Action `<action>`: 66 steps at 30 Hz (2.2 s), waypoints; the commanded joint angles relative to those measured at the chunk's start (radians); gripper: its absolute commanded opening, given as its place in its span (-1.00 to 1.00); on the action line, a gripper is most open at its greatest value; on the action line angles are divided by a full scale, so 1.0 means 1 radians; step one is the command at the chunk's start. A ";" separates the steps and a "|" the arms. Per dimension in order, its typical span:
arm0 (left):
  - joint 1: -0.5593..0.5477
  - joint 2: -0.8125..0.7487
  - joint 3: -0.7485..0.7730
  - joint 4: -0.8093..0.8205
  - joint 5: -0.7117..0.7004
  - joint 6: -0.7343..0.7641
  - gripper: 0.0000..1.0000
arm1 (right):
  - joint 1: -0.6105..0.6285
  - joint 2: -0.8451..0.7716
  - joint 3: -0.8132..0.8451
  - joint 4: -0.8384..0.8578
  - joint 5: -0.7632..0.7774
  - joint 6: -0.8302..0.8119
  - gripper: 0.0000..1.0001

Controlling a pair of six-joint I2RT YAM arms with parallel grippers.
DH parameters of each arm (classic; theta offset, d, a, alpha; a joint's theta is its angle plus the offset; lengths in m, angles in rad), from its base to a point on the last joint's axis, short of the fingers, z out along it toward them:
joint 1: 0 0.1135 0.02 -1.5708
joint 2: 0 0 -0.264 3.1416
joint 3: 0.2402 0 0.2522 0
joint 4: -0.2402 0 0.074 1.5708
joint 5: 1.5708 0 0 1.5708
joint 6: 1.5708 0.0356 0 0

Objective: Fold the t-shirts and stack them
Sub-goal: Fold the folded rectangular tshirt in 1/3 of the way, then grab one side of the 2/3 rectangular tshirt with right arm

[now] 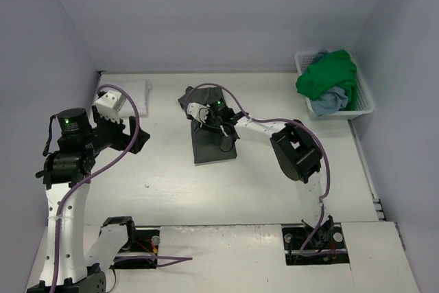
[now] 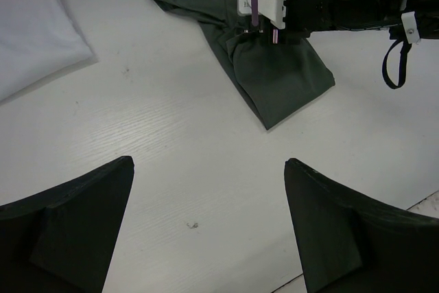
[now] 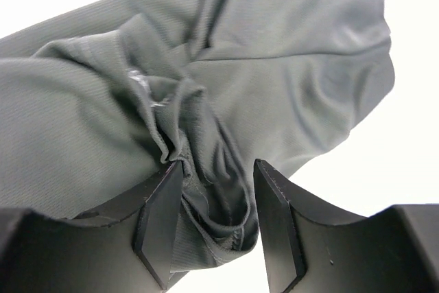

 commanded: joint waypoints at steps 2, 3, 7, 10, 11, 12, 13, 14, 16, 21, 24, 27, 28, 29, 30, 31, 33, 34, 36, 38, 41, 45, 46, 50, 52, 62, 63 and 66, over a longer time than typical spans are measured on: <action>0.010 -0.008 0.014 0.064 0.049 -0.014 0.70 | 0.008 -0.079 0.016 0.110 0.095 0.047 -0.16; 0.010 -0.003 0.011 0.064 0.049 -0.014 0.70 | 0.008 -0.084 0.013 0.122 0.123 0.053 -0.16; 0.011 -0.006 0.003 0.067 0.052 -0.012 0.70 | 0.003 -0.113 0.003 0.182 0.190 0.079 -0.17; 0.016 -0.006 0.009 0.063 0.058 -0.017 0.70 | 0.003 -0.119 -0.004 0.222 0.247 0.091 -0.17; 0.019 -0.006 0.011 0.063 0.066 -0.017 0.70 | 0.003 -0.114 -0.001 0.223 0.258 0.096 -0.18; 0.021 -0.008 0.011 0.063 0.069 -0.020 0.70 | 0.003 -0.107 0.001 0.225 0.266 0.097 -0.18; 0.024 -0.006 0.010 0.063 0.069 -0.020 0.70 | 0.003 -0.104 -0.002 0.236 0.272 0.097 -0.18; 0.028 -0.005 0.008 0.064 0.072 -0.020 0.70 | 0.002 -0.094 -0.002 0.239 0.275 0.097 -0.18; 0.034 -0.006 0.003 0.064 0.080 -0.020 0.70 | 0.002 -0.068 -0.002 0.239 0.270 0.096 -0.18; 0.044 -0.009 -0.003 0.069 0.084 -0.022 0.70 | 0.002 -0.018 -0.001 0.231 0.267 0.107 -0.18; 0.044 -0.005 0.002 0.069 0.087 -0.023 0.70 | 0.000 -0.050 -0.008 0.231 0.266 0.116 -0.18; 0.045 -0.006 0.003 0.070 0.087 -0.023 0.70 | 0.000 -0.143 0.001 0.135 0.215 0.159 -0.16; 0.045 -0.008 0.002 0.071 0.087 -0.022 0.70 | 0.000 -0.166 0.012 0.087 0.185 0.177 -0.14; 0.045 -0.009 -0.001 0.071 0.087 -0.019 0.70 | 0.005 -0.207 0.022 0.034 0.124 0.183 -0.13; 0.045 -0.011 -0.009 0.072 0.084 -0.017 0.70 | 0.009 -0.226 0.024 -0.043 0.103 0.192 -0.10; 0.044 -0.012 -0.012 0.072 0.083 -0.016 0.70 | 0.017 -0.242 0.024 -0.089 0.077 0.197 -0.03; 0.044 -0.012 -0.017 0.064 0.083 -0.009 0.70 | 0.054 -0.271 0.015 -0.237 0.007 0.186 0.00; 0.044 -0.012 -0.017 0.061 0.083 -0.008 0.70 | 0.076 -0.284 -0.038 -0.258 0.017 0.177 0.02; 0.045 -0.020 -0.018 0.061 0.080 -0.008 0.70 | 0.155 -0.330 -0.123 -0.280 0.043 0.133 0.06; 0.044 -0.029 -0.026 0.067 0.077 -0.008 0.70 | 0.202 -0.367 -0.240 -0.287 0.051 0.114 0.10; 0.045 -0.029 -0.026 0.067 0.080 -0.009 0.70 | 0.253 -0.395 -0.328 -0.293 0.027 0.123 0.11; 0.045 -0.020 -0.020 0.066 0.083 -0.009 0.70 | 0.265 -0.415 -0.382 -0.290 -0.018 0.127 0.14; 0.044 -0.014 -0.018 0.064 0.083 -0.009 0.70 | 0.264 -0.421 -0.390 -0.287 -0.026 0.125 0.14; 0.044 -0.015 -0.007 0.061 0.080 -0.012 0.70 | 0.264 -0.426 -0.419 -0.240 -0.008 0.119 0.15; 0.044 -0.021 -0.009 0.061 0.077 -0.012 0.70 | 0.265 -0.426 -0.427 -0.226 -0.001 0.117 0.15; 0.044 -0.041 -0.024 0.064 0.066 -0.009 0.70 | 0.273 -0.438 -0.433 -0.178 0.023 0.117 0.15; 0.045 -0.043 -0.026 0.066 0.066 -0.011 0.70 | 0.273 -0.440 -0.432 -0.178 0.034 0.114 0.15; 0.053 -0.046 -0.030 0.069 0.075 -0.011 0.70 | 0.273 -0.440 -0.438 -0.132 0.052 0.102 0.15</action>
